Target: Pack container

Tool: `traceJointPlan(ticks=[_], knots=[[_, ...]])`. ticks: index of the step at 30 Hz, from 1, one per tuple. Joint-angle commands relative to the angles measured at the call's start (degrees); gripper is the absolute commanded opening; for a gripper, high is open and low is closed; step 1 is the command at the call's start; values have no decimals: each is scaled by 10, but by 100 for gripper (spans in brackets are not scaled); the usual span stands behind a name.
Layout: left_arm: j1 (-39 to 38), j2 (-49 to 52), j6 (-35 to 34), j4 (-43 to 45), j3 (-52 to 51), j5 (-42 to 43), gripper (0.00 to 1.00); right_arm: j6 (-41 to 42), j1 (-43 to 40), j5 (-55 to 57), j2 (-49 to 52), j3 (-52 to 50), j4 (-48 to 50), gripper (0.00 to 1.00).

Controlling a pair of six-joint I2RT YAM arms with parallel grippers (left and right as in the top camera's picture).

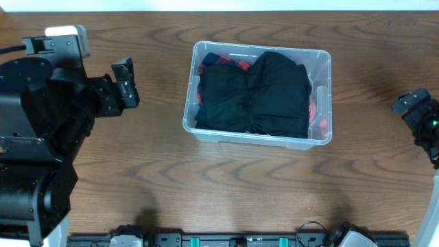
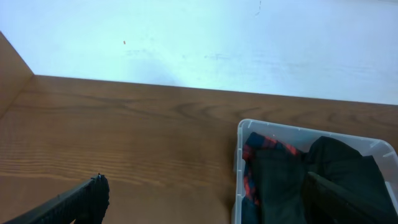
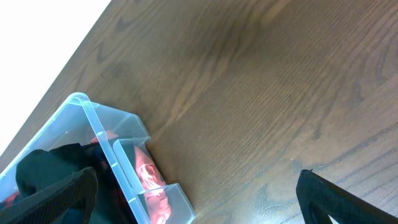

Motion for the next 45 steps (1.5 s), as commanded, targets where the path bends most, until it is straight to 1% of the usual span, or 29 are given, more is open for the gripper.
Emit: traceJointPlan(ticks=[1, 7, 10, 14, 19, 23, 25, 28, 31, 35, 38, 40, 45], knots=[[3, -1, -1, -3, 0, -9, 98, 5, 2, 0, 2, 2, 0, 99], [3, -1, -1, -3, 0, -9, 98, 4, 4, 0, 2, 2, 0, 99], [3, -1, -1, -3, 0, -9, 98, 4, 22, 0, -19, 1, 0, 99], [3, -1, -1, -3, 0, -9, 98, 4, 91, 0, -72, 1, 0, 99], [3, -1, -1, -3, 0, -9, 98, 4, 208, 0, -150, 1, -12, 99], [3, -1, -1, -3, 0, -9, 98, -11, 252, 62, -214, -18, -11, 99], [3, -1, -1, -3, 0, -9, 98, -19, 259, 86, -251, -50, 13, 99], [3, -1, -1, -3, 0, -9, 98, -71, 260, 73, -303, -120, 76, 99], [3, -1, -1, -3, 0, -9, 98, -133, 262, 45, -360, -211, 154, 99], [3, -1, -1, -3, 0, -9, 98, -157, 262, 38, -437, -332, 233, 99], [3, -1, -1, -3, 0, -9, 98, -157, 264, 38, -489, -401, 266, 99], [3, -1, -1, -3, 0, -9, 98, -171, 274, 38, -528, -445, 282, 99], [3, -1, -1, -3, 0, -9, 98, -212, 311, 38, -596, -516, 297, 99]])
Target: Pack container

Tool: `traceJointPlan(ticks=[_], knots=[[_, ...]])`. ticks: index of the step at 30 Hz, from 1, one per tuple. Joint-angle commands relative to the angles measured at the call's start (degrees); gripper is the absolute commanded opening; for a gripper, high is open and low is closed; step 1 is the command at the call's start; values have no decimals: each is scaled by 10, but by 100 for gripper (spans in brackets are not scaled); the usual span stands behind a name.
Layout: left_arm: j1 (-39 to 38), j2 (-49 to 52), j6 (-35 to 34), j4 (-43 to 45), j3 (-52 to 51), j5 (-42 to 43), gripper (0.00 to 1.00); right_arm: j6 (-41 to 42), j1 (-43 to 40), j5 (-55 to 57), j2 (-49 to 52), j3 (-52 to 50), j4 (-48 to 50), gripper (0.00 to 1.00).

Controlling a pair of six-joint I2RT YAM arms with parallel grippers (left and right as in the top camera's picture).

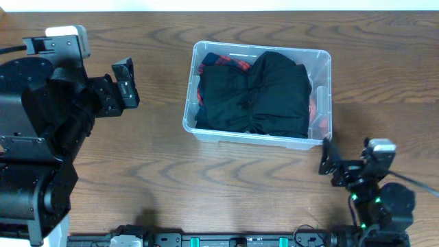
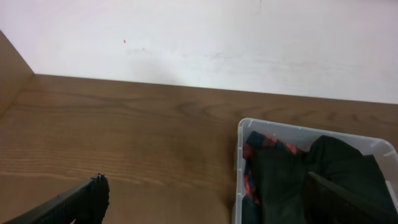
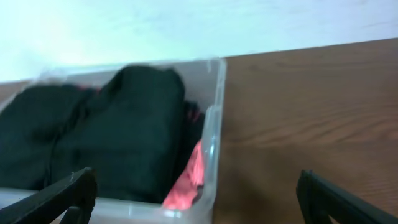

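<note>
A clear plastic container (image 1: 194,103) stands at the middle of the table. A folded black garment (image 1: 255,92) fills most of it. Under that lies a red plaid cloth (image 1: 218,62), and a red cloth (image 1: 314,110) shows at the right wall. My left gripper (image 1: 126,84) hangs open and empty left of the container, which shows at the lower right of the left wrist view, container (image 2: 239,162). My right gripper (image 1: 335,165) is open and empty, just off the container's front right corner. In its wrist view, the black garment (image 3: 118,124) and red cloth (image 3: 186,180) lie behind the wall.
Bare wooden table (image 1: 206,178) surrounds the container. The bulky left arm base (image 1: 34,137) fills the left side. A white wall (image 2: 199,37) rises behind the table's far edge. Equipment lines the front edge (image 1: 240,240).
My right gripper has moved from the table's right edge to the front right, close to the container's front right corner and facing it. The left arm and the container's contents look unchanged.
</note>
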Motion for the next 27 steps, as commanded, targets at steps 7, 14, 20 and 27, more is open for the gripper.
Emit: traceJointPlan(ticks=[7, 14, 20, 27], knots=[[2, -1, -1, -2, 0, -8, 98, -85, 41, -3, -93, -101, 39, 99], [2, -1, -1, -2, 0, -8, 98, -87, 41, -3, -102, -146, 63, 99], [2, -1, -1, -2, 0, -8, 98, -87, 41, -3, -102, -156, 69, 99], [2, -1, -1, -2, 0, -8, 98, -84, 41, -3, -102, -156, 68, 99]])
